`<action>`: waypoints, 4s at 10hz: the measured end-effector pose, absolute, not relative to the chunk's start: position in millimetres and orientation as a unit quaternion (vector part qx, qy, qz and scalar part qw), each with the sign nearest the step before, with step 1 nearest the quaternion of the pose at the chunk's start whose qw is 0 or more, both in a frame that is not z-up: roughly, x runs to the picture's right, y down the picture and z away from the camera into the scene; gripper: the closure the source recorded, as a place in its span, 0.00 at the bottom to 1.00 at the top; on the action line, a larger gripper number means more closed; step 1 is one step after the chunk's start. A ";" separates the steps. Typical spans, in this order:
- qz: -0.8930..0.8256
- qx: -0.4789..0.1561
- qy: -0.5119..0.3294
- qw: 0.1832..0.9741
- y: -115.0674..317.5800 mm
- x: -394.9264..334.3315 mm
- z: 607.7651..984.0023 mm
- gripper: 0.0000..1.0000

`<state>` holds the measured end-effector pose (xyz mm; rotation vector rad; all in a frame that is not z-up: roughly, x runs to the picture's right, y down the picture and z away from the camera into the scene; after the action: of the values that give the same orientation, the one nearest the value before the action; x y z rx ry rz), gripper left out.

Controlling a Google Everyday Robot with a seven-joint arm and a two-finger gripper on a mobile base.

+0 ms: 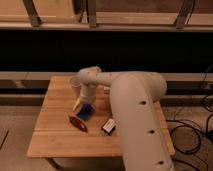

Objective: Pick up the ceramic cup

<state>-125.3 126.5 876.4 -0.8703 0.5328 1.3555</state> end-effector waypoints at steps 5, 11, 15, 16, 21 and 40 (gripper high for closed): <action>0.597 -0.307 0.241 0.701 92.1 -139.3 816.4 0.20; 0.620 -0.213 0.198 0.729 26.1 -116.4 778.6 0.20; 0.586 -0.203 0.148 0.771 -35.3 -109.4 785.9 0.20; 0.570 -0.201 0.142 0.784 -49.2 -111.2 787.3 0.20; 0.536 -0.207 0.127 0.808 -78.2 -111.8 790.4 0.20; 0.523 -0.325 0.095 0.782 -42.7 -159.1 952.6 0.47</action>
<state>-159.1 -42.7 952.6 -0.7010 0.2056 1.1290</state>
